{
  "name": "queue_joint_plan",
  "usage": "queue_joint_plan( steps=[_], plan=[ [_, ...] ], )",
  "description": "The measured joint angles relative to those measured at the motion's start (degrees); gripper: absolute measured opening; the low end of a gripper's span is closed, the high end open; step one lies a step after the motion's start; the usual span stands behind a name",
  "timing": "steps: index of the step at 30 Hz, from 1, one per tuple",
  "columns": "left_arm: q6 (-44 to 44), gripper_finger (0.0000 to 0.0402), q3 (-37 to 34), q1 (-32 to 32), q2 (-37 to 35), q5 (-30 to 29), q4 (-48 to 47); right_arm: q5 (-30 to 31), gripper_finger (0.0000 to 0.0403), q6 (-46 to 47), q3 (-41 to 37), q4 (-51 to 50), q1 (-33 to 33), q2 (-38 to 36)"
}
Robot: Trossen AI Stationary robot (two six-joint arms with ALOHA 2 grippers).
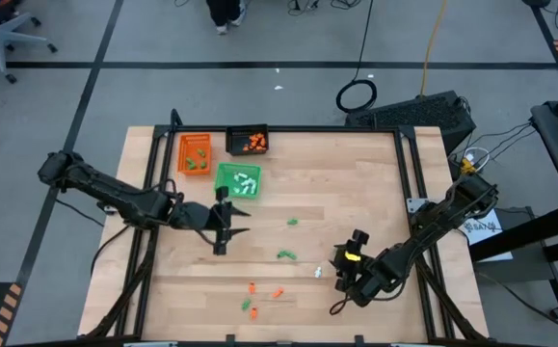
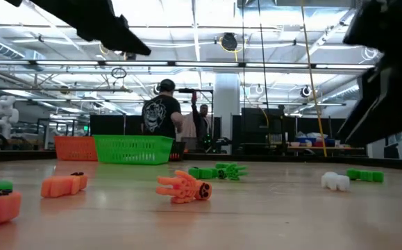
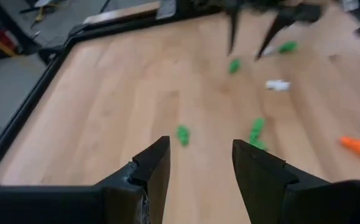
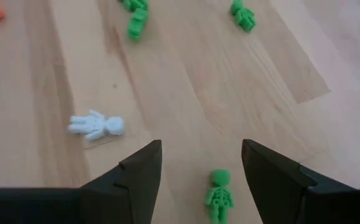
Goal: Sort Halloween decoration
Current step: Put the green skeleton toy into the orange bin
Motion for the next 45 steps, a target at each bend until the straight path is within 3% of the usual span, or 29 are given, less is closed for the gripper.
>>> queue_joint_plan(
  steps=[4,11,18,26,30,41,45],
  plan=[
    [-0.07,0.0171,0.00,-3.47,1.61,0.00,2.36,1.40,0.0208,1.98,-4.33,5.78,0.08,0.00],
    [-0.05,0.0171,0.00,-8.89,5.89,-2.30,5.63,2.87,0.0208,7.97,-7.56,5.65,2.11,0.00],
    [-0.03,0.0171,0.00,-10.39,9.74,-4.07,8.85,7.25,0.0207,13.11,-10.79,7.88,5.08,0.00],
    [0.12,0.0171,0.00,-11.62,10.12,-7.37,10.97,7.38,0.0204,14.74,-17.87,22.27,5.15,1.81],
    [0.39,0.0171,0.00,-12.48,10.10,-8.81,11.33,6.76,0.0172,16.80,-18.33,22.18,5.14,1.77],
    [1.82,0.0171,0.00,-12.62,10.10,-9.11,17.10,6.11,0.0025,12.33,-18.33,22.31,4.81,1.79],
    [1.99,0.0171,0.00,-12.10,10.10,-9.11,19.24,5.88,0.0009,10.37,-17.89,22.15,4.81,1.82]
  ],
)
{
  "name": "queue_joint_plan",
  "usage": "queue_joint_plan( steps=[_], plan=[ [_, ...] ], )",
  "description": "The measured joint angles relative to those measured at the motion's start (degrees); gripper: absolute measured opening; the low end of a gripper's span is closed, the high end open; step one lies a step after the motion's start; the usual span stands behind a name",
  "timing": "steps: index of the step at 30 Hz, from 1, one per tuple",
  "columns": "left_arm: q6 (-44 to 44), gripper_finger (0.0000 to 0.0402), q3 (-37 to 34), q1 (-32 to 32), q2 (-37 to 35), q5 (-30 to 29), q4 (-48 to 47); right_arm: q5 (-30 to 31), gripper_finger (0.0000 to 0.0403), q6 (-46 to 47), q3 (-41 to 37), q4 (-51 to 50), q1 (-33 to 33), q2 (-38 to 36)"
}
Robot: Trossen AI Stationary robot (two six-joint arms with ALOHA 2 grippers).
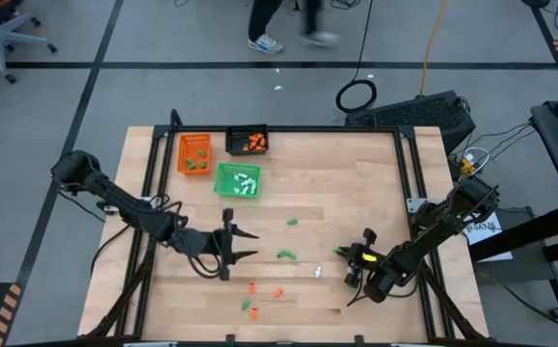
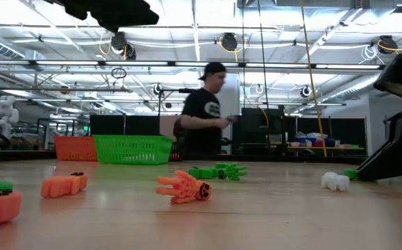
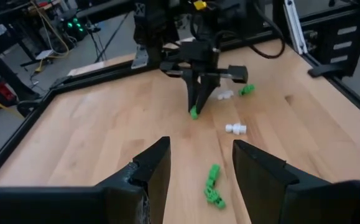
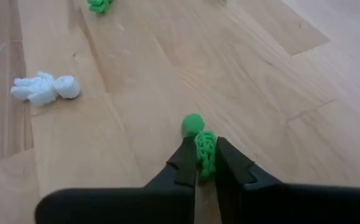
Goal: Sort Halloween decoration
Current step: Put the green skeleton toy into the orange bin
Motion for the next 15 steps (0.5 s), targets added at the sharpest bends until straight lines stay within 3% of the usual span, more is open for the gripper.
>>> queue_joint_plan(
  steps=[7,15],
  plan=[
    [-0.07,0.0171,0.00,0.00,-0.02,0.02,0.72,0.48,0.0010,-4.68,3.92,-0.28,-0.04,0.30],
    [2.76,0.0171,0.00,0.00,2.04,0.12,6.53,6.08,0.0010,-10.74,10.45,0.00,-1.28,0.23]
  ],
)
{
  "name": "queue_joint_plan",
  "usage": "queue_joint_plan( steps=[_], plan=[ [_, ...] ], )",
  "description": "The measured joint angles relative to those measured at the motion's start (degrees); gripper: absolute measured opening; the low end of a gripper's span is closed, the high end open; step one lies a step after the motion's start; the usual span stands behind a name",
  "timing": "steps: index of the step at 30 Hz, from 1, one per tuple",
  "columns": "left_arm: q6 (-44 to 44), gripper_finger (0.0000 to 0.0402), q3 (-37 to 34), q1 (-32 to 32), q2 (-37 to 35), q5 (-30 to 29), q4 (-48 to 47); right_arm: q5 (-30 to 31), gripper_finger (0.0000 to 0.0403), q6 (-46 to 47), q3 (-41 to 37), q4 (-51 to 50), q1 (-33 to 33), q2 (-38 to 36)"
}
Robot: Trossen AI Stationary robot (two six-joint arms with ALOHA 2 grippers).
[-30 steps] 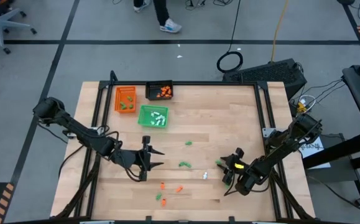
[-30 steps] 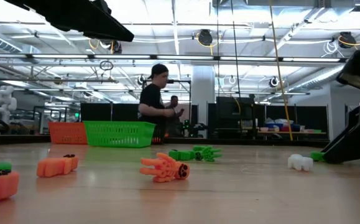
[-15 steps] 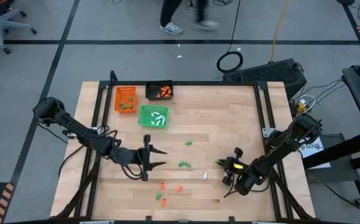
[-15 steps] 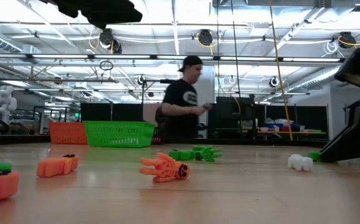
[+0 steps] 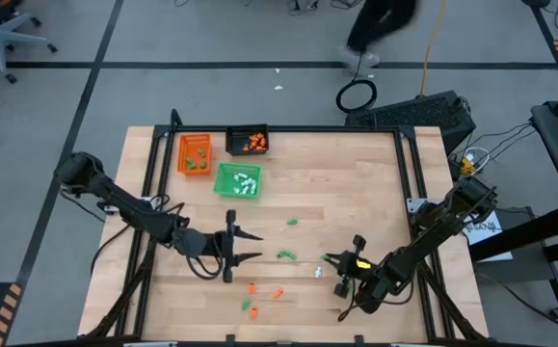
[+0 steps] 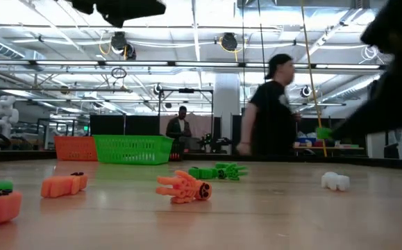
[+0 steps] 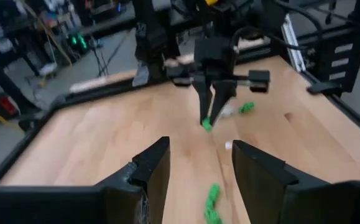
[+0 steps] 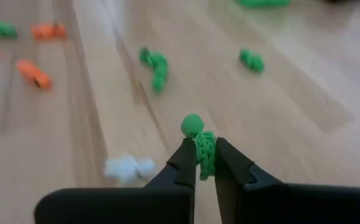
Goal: Sort Halloween decoration
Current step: Put the green skeleton toy into the orange bin
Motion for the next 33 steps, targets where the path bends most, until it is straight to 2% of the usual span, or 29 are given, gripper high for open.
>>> queue_joint_plan(
  steps=[6,10,15,20,27,33],
  plan=[
    [11.55,0.0171,0.00,0.13,6.04,0.17,12.21,2.54,0.0009,-8.65,5.82,0.81,-2.24,-0.07],
    [18.49,0.0171,0.00,0.14,11.16,0.15,20.20,2.20,0.0009,-18.15,8.39,6.41,-3.67,-0.09],
    [26.65,0.0171,0.00,0.15,15.93,0.15,25.42,-0.03,0.0009,-28.66,10.65,11.18,-5.09,-0.09],
    [36.63,0.0171,1.20,-0.90,19.23,-0.19,25.99,-0.82,0.0009,-31.78,12.20,13.27,-6.52,-0.11],
    [46.59,0.0171,5.25,-1.45,24.65,-5.40,25.84,-2.67,0.0009,-34.54,12.23,18.83,-7.95,-0.11],
    [58.45,0.0171,9.36,-1.28,28.17,-6.23,26.10,-3.83,0.0019,-35.26,12.23,19.73,-8.89,-0.11]
  ],
)
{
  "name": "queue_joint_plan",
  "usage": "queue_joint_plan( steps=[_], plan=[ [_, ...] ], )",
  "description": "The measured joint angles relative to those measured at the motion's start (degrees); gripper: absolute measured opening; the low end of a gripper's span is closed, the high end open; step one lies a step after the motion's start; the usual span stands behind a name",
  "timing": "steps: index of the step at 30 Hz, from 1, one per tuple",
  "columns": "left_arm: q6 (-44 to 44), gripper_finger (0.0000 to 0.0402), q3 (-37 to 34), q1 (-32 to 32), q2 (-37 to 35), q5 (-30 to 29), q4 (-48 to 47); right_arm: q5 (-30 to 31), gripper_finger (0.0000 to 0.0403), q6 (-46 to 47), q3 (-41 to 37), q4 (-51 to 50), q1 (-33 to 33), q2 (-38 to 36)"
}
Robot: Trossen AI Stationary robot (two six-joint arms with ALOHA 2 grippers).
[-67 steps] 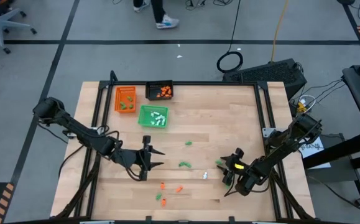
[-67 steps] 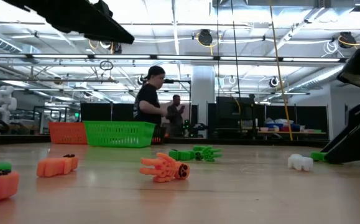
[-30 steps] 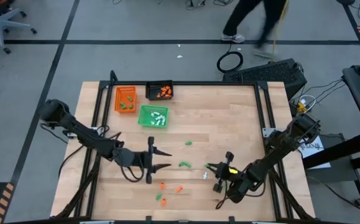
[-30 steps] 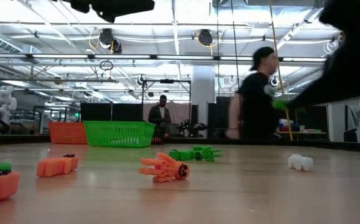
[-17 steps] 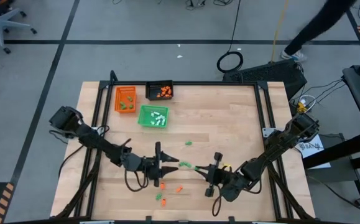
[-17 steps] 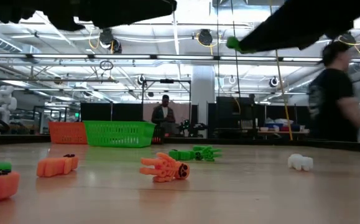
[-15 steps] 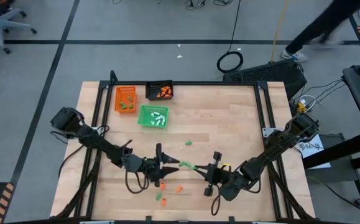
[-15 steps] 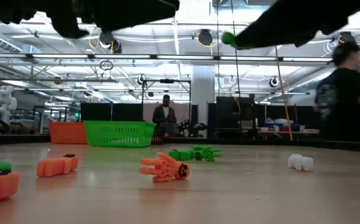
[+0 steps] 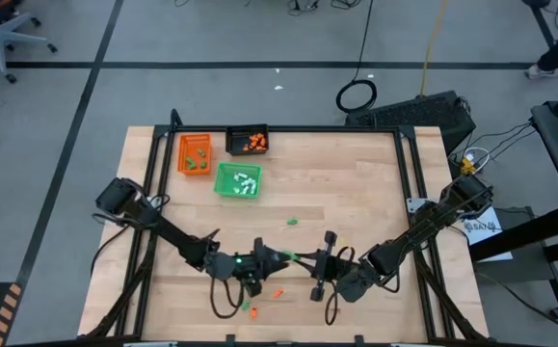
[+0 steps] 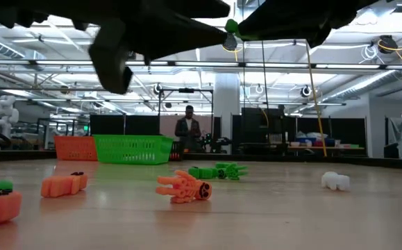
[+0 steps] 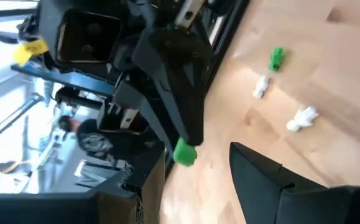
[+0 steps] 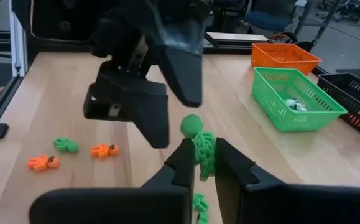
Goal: Sort Halloween decoration
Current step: Put the green skeleton toy into the orange bin
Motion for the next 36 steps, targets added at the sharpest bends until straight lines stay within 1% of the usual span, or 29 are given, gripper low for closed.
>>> queue_joint_plan(
  steps=[3,8,12,17,20,29,32,36],
  plan=[
    [1.95,0.0171,1.61,0.54,0.61,-0.31,-0.06,-0.48,0.0022,-0.16,0.00,0.25,-0.22,0.00],
    [3.19,0.0171,2.14,1.70,0.63,-0.53,-0.75,-2.68,0.0023,-0.07,0.00,0.40,-0.45,-0.02],
    [3.41,0.0171,2.18,1.67,0.63,1.07,-2.80,-2.96,0.0023,-0.02,0.00,0.64,-0.50,0.00],
    [4.24,0.0166,2.18,1.70,0.63,0.92,-4.35,-2.96,0.0024,0.00,0.00,0.79,-0.63,0.00],
    [4.90,0.0145,2.18,1.70,0.63,0.87,-4.12,-2.96,0.0024,0.02,0.00,0.79,-0.72,-0.02],
    [6.23,0.0054,2.18,1.70,0.63,0.76,-3.81,-3.05,0.0024,0.64,-0.02,0.73,-0.85,-0.02],
    [6.22,0.0039,2.18,1.70,0.63,0.67,-3.81,-3.16,0.0024,0.87,-0.02,0.73,-0.85,0.00],
    [5.99,0.0034,2.18,1.70,0.63,0.67,-3.85,-3.42,0.0024,0.90,-0.02,0.71,-0.85,-0.02]
  ],
)
